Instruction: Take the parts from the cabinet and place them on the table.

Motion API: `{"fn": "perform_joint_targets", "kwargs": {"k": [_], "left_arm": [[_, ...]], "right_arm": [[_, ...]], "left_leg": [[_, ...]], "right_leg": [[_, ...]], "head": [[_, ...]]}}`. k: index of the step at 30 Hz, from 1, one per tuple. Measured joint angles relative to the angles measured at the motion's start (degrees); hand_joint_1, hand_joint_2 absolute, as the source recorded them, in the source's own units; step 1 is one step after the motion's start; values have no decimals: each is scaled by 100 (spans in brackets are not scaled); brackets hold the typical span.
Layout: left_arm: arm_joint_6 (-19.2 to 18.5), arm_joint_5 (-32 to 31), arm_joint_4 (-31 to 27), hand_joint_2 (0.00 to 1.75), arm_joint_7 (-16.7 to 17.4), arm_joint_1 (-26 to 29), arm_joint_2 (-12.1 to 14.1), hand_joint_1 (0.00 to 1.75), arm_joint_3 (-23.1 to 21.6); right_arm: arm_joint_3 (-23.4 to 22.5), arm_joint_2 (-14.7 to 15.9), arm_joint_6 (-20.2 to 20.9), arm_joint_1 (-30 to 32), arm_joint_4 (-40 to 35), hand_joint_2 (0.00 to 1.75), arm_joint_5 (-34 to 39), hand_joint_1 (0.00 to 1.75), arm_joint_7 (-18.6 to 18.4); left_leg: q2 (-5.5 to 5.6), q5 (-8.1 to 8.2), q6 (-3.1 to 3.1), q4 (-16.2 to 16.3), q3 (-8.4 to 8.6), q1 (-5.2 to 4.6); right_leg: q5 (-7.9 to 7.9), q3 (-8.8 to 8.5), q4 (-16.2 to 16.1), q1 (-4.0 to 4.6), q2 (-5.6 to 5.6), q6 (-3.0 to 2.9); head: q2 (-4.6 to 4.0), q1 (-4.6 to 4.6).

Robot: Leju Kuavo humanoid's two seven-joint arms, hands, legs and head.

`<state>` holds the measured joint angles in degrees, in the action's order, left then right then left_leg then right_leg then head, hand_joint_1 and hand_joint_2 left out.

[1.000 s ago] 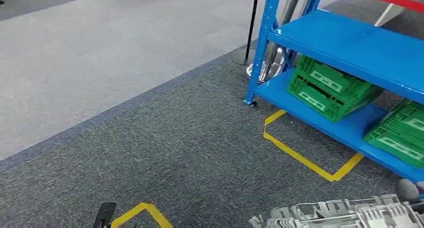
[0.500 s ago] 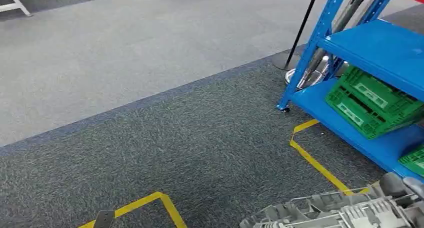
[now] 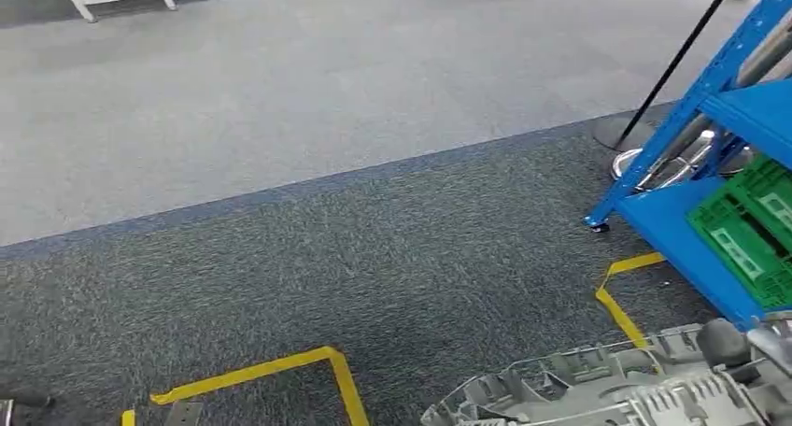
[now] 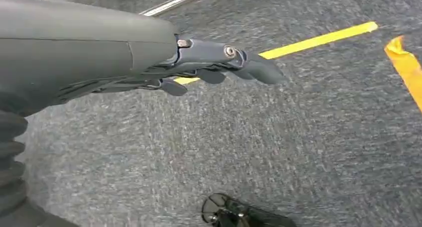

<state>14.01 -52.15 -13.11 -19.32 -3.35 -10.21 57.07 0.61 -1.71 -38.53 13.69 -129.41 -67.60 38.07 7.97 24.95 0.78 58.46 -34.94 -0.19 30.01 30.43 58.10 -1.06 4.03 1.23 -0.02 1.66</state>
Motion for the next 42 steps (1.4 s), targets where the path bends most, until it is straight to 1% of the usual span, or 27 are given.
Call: {"fn": "perform_joint_targets", "kwargs": {"k": [1,3,4,6,7,8,10,11,12,16,17,19,21,22,24,26,27,28,31,32,33,34,37,39,40,41,42], "left_arm": [[-24,22,0,175,-54,6,23,0,30],[-70,28,0,175,-140,-11,9,0,50],[-87,22,0,175,-162,-33,9,0,52],[-72,24,2,175,-186,-50,-9,0,57],[-43,57,2,175,-183,-44,-18,0,70],[9,91,2,175,-153,-37,-20,0,94],[77,142,2,175,-50,-32,-26,0,161],[99,153,2,175,-19,-31,-26,0,175],[96,164,2,175,-2,-46,-46,0,194],[127,172,2,175,116,-5,-92,0,242],[151,172,2,175,175,20,-94,0,262],[208,188,2,175,290,21,-103,0,308],[201,203,2,175,306,14,-118,0,334],[147,236,2,175,276,16,-122,0,358],[-29,280,2,175,190,19,-122,0,404],[-127,295,2,175,86,14,-129,0,428],[-149,295,2,175,53,14,-140,0,439],[-157,295,2,175,20,-10,-136,0,448],[-164,301,2,175,-22,37,-144,0,465],[-164,304,2,175,-22,37,-133,0,476],[-164,304,2,175,-22,36,-138,0,481],[-164,310,2,175,-22,24,-138,0,485],[-164,312,2,175,-39,10,-138,0,496],[-159,328,2,175,-39,29,-138,0,503],[-155,328,2,175,-35,35,-138,0,509],[-146,328,2,175,-11,34,-133,0,520],[-135,328,2,175,0,29,-131,0,531]], "right_arm": [[43,-9,2,-41,39,175,0,175,0],[103,-24,2,-110,94,175,9,175,0],[131,-28,2,-128,126,175,7,175,0],[205,-28,2,-234,262,175,55,175,0],[238,-26,2,-325,356,175,90,175,0],[284,-24,2,-432,461,175,109,175,0],[380,-9,2,-659,629,175,105,175,-13],[439,13,2,-790,728,175,65,175,-72],[519,59,2,-917,845,175,-17,175,-152],[789,223,2,-1180,1104,175,-225,175,-468],[837,252,2,-1227,1137,175,-254,175,-523],[926,339,2,-1273,1213,175,-282,175,-575],[994,415,2,-1281,1331,175,-288,175,-623],[1033,443,2,-1305,1385,175,-299,175,-664],[1106,501,2,-1401,1495,175,-356,175,-750],[1193,540,2,-1494,1567,175,-424,175,-837],[1224,566,2,-1531,1600,175,-426,175,-868],[1252,581,2,-1551,1628,175,-418,175,-900],[1333,621,2,-1637,1685,175,-402,175,-944],[1359,621,2,-1675,1700,175,-404,175,-944],[1377,623,2,-1686,1716,175,-402,175,-944],[1388,625,2,-1700,1722,175,-393,175,-960],[1427,656,2,-1729,1779,175,-387,175,-986],[1479,675,2,-1799,1825,175,-380,175,-1038],[1502,678,2,-1843,1845,175,-380,175,-1067],[1527,686,2,-1885,1866,175,-376,175,-1095],[1541,695,2,-1921,1880,175,-374,175,-1108]], "left_leg": [[54,0,-22,17,-22,-11],[-533,263,-93,368,-163,-44],[-662,500,-129,798,-356,-22],[-729,843,-165,1645,-739,21],[-733,850,-176,1809,-799,37],[-739,717,-179,1687,-726,47],[-831,241,-156,784,-257,49],[-1003,49,-124,277,13,34],[-1244,160,-102,69,117,-51],[-969,108,58,19,38,-60],[-908,73,106,-39,81,-10],[-805,62,167,-41,70,-7],[-644,59,183,-38,56,-22],[-559,60,183,-36,58,-29],[-383,60,182,-25,73,-32],[-218,72,164,6,83,-27],[-159,80,146,12,51,-15],[-81,76,114,78,-5,-31],[141,5,-20,32,-75,40],[19,44,-37,82,-86,28],[-364,139,-64,213,-133,-26],[-585,334,-95,543,-287,-16],[-729,802,-144,1736,-870,41],[-742,552,-156,1523,-766,66],[-784,296,-146,1073,-533,67],[-889,57,-127,548,-256,62],[-1188,27,-101,144,-50,21]], "right_leg": [[-30,-15,-44,-48,-88,-48],[-37,-38,-59,-42,-261,-109],[-31,-40,-58,-29,-364,-118],[-21,-37,-55,-15,-548,-131],[-19,-40,-55,-14,-627,-131],[-13,-45,-55,-14,-704,-128],[2,-71,-55,-14,-842,-108],[14,-92,-55,-12,-895,-90],[34,-92,-49,28,-946,-57],[60,-141,-88,45,-1204,69],[139,-87,-42,6,-1018,118],[476,163,535,0,-526,112],[836,666,1498,2,-420,114],[855,825,1742,3,-415,114],[448,749,1375,3,-404,89],[-129,340,392,-10,-214,61],[-109,221,152,-45,151,50],[-95,144,-14,-71,246,60],[-107,156,34,-8,45,10],[-136,114,-29,-56,-65,-36],[-128,81,-42,-45,-152,-62],[-115,62,-45,-26,-253,-102],[-80,46,-42,3,-564,-132],[-58,29,-41,4,-721,-121],[-43,5,-41,4,-792,-102],[-21,-29,-42,4,-855,-86],[4,-58,-46,9,-919,-58]], "head": [[2,-4],[0,85],[0,81],[0,83],[0,85],[0,83],[0,85],[0,85],[0,89],[0,92],[0,83],[0,44],[0,37],[0,31],[0,35],[0,35],[0,41],[0,50],[0,48],[0,46],[0,75],[0,109],[0,103],[0,105],[0,107],[0,109],[0,103]]}}
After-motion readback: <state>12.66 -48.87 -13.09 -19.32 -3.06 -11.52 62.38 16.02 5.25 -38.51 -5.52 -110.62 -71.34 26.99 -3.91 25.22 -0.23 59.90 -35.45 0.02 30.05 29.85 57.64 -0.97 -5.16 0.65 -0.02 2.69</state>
